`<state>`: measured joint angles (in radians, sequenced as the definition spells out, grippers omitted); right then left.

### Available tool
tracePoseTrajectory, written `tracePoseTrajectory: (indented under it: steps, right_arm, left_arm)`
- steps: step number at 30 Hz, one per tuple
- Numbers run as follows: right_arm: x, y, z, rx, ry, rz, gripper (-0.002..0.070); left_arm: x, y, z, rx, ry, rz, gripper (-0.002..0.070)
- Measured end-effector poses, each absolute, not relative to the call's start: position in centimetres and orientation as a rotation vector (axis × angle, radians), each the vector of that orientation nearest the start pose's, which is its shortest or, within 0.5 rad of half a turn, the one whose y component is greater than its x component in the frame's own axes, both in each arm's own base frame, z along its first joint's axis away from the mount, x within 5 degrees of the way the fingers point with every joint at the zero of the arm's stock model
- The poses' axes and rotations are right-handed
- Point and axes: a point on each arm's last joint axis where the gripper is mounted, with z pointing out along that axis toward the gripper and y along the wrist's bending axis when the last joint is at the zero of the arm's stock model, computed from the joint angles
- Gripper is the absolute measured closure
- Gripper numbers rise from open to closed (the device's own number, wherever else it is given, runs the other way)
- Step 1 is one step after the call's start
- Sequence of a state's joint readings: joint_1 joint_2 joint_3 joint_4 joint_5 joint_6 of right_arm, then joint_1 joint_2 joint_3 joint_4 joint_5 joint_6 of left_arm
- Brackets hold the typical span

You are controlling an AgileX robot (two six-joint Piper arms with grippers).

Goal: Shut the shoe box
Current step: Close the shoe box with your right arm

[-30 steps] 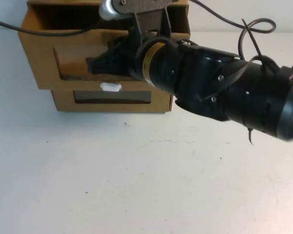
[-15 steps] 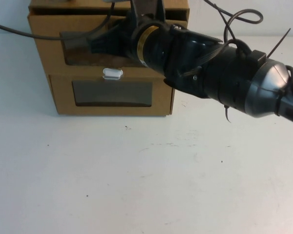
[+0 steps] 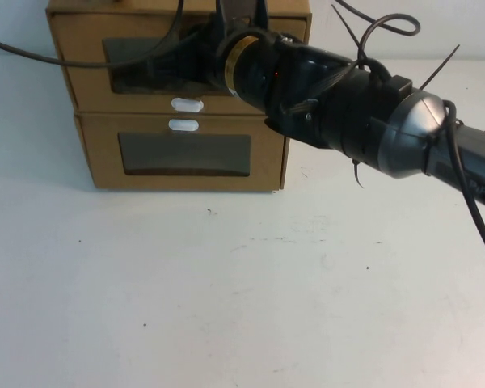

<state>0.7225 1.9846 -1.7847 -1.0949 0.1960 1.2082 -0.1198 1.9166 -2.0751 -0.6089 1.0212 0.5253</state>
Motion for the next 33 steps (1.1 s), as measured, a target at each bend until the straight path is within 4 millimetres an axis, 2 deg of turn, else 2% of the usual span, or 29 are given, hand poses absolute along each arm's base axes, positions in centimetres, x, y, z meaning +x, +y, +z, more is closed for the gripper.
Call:
tracePoseTrajectory:
  steps: [10, 15, 18, 22, 26, 30, 33]
  right_arm:
    - [38.2, 30.8, 34.1, -0.385, 1.743, 0.511, 0.0687]
    - [36.2, 30.3, 36.6, -0.36, 1.749, 0.418, 0.0687]
    - [34.1, 29.8, 38.6, -0.387, 1.781, 0.34, 0.0687]
    - [31.5, 28.5, 40.5, -0.426, 1.895, 0.327, 0.0687]
    - [29.1, 26.5, 41.9, -0.47, 2.039, 0.309, 0.0687]
    - [26.3, 23.8, 43.6, -0.549, 2.149, 0.255, 0.0687]
    - [23.3, 20.9, 45.4, -0.581, 2.164, 0.248, 0.0687]
  left_arm:
    - [42.2, -9.6, 41.1, 0.598, 2.124, -0.544, 0.0677]
    - [41.4, -9.6, 43.1, 0.629, 2.083, -0.533, 0.0677]
    - [40.2, -9.4, 45.2, 0.629, 2.022, -0.509, 0.0677]
    - [37.4, -9.0, 48.6, 0.631, 1.936, -0.483, 0.0677]
    - [34.5, -8.8, 51.0, 0.658, 1.893, -0.473, 0.0677]
    - [30.9, -8.3, 52.8, 0.641, 1.843, -0.457, 0.0677]
    - [27.6, -7.7, 53.1, 0.621, 1.81, -0.436, 0.0677]
